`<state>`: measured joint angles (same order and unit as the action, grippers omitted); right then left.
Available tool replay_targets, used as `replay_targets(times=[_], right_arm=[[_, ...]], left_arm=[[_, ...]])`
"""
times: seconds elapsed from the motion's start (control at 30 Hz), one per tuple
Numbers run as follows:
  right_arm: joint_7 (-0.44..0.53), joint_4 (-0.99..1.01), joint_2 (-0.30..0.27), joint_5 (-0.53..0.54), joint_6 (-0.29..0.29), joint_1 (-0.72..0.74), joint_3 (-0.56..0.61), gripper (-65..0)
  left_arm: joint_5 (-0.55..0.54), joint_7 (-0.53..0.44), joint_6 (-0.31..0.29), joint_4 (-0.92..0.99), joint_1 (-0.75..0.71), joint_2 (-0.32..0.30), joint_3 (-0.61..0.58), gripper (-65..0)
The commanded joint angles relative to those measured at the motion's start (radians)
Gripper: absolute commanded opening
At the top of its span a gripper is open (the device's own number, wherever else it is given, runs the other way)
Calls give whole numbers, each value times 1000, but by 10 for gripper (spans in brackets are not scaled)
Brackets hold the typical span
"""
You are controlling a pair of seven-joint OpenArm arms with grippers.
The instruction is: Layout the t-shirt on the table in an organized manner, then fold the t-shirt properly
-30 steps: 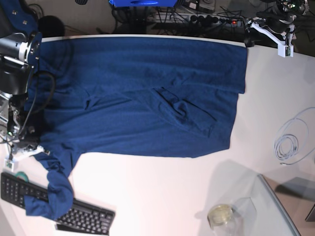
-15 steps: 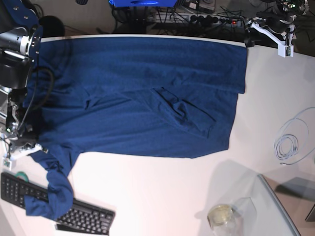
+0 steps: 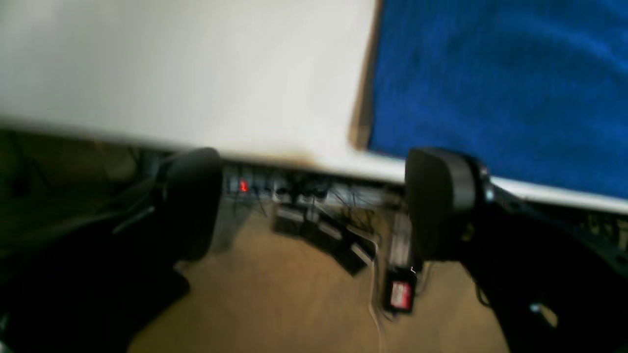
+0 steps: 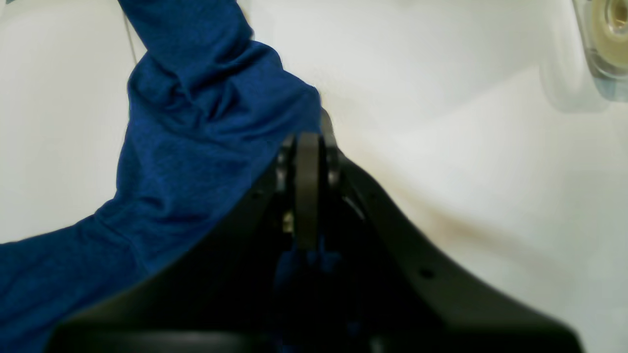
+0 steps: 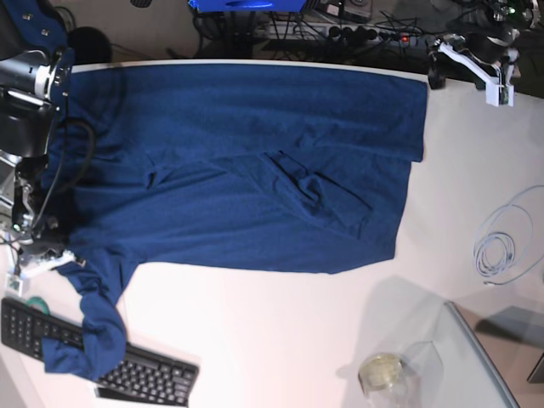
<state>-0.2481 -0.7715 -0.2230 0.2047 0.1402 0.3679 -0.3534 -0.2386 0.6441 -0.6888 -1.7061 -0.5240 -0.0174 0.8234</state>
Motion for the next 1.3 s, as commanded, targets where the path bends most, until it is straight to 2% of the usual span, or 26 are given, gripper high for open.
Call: replay_targets(times=[0.0,0.1,0.13,0.17,0.23,0.37,0.47,0.57,0.87,1.27], right_arm=[[20,-15,-13,3,8,26,0,-537],[20,-27,-13,3,8,19,0,-336],[20,-44,-17,3,8,16,0,-317],[20,-70,-20,3,8,-2,-2,-327],[20,-174,-22,3,8,-62,-9,-396],[-41,-435,-13,6,8,-260,-6,-650],[-125,-533,26,6,8,-353,-14,-630],[-165,-530,38,6,6,-402,-37,-648],[-170,-401,58,6,6,-442,-172,-648],[-170,-405,56,5,6,-479,-177,-648]], left_arm=[[-11,-13,-9,-35,-6,-6,-14,-95],[-11,-13,-9,-78,-5,-6,-85,-95],[-11,-13,-9,-81,-3,-6,-109,-95],[-11,-13,-9,-81,-3,-6,-146,-95],[-11,-13,-9,-81,11,-6,-214,-95],[-11,-13,-9,-55,44,1,-316,-95],[-3,-13,-9,-1,83,20,-338,-95],[-2,-16,-9,68,107,20,-341,-95],[-2,-19,-9,173,115,-5,-339,-95],[-5,-19,-9,146,35,-2,-335,-95]])
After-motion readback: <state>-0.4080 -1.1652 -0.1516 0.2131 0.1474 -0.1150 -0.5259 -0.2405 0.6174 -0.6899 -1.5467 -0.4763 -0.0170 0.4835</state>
